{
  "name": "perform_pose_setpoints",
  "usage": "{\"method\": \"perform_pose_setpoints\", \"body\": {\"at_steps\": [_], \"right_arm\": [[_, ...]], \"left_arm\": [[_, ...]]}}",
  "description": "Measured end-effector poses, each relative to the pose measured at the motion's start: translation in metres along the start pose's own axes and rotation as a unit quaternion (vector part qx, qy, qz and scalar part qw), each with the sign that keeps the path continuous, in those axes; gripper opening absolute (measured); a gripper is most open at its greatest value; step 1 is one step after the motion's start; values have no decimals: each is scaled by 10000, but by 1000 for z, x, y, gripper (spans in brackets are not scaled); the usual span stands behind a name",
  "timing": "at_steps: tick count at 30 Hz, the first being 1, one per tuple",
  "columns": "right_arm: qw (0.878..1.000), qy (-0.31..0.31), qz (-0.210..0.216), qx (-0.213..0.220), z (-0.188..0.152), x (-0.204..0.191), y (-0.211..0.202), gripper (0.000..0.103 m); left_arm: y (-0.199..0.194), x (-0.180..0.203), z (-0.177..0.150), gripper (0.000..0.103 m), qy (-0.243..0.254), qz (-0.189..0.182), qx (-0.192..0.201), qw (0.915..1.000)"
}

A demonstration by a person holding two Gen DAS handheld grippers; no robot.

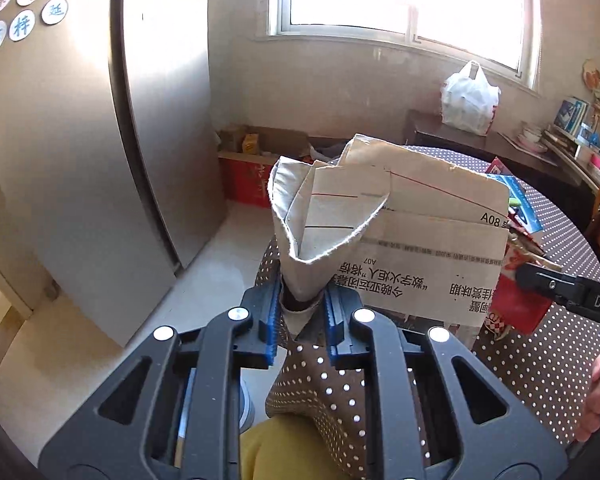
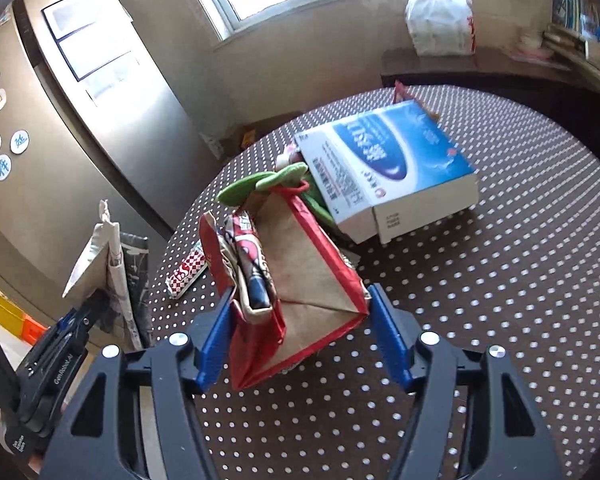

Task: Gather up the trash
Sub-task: 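Lift the paper cup and red bag and carry them toward the wastebasket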

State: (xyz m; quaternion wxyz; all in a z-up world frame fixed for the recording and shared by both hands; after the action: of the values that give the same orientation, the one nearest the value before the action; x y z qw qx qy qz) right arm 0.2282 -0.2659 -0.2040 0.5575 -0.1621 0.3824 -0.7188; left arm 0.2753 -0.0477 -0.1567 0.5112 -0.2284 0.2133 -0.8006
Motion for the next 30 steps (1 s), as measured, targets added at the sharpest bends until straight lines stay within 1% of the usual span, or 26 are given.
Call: {"method": "perform_pose_setpoints", "body": {"at_steps": [2, 7, 12, 16, 21, 25, 30], "right_arm": [[10000, -18, -14, 76, -1, 0, -8, 64], [9996, -110, 101, 247, -3, -6, -28, 64], [9986, -278, 212, 386, -8, -24, -46, 64], [9972, -468, 385, 443, -12, -47, -53, 64], [9940, -775, 662, 396, -19, -80, -54, 64], [9901, -1044, 868, 348, -29, -115, -54, 64], [9852, -1329, 1062, 196, -44, -156, -48, 64]], "left_arm": [[-5, -2, -2, 18, -37, -11, 42, 10000], [-19, -9, -5, 18, -120, 39, 133, 9998], [-34, -20, -10, 18, -168, 148, 179, 9996], [-46, -35, -16, 18, -299, 261, 236, 9989], [-60, -60, -23, 18, -509, 482, 286, 9971], [-72, -85, -32, 18, -713, 739, 298, 9943], [-80, -126, -48, 18, -1037, 1120, 164, 9882]]}}
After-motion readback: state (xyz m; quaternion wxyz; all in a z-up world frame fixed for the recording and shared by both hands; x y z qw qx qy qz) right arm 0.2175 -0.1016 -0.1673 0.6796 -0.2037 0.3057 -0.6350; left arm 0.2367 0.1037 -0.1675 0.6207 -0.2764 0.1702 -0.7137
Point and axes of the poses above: each gripper's, at about its wrist camera, not at the fingertips, and y roughly the way its jaws point, x to its right, z to its top, the point moved 10 cm from there along y, roughly the way its jaws point, and after that the axes turned 13 degrees about -z, right-handed, at the moved point
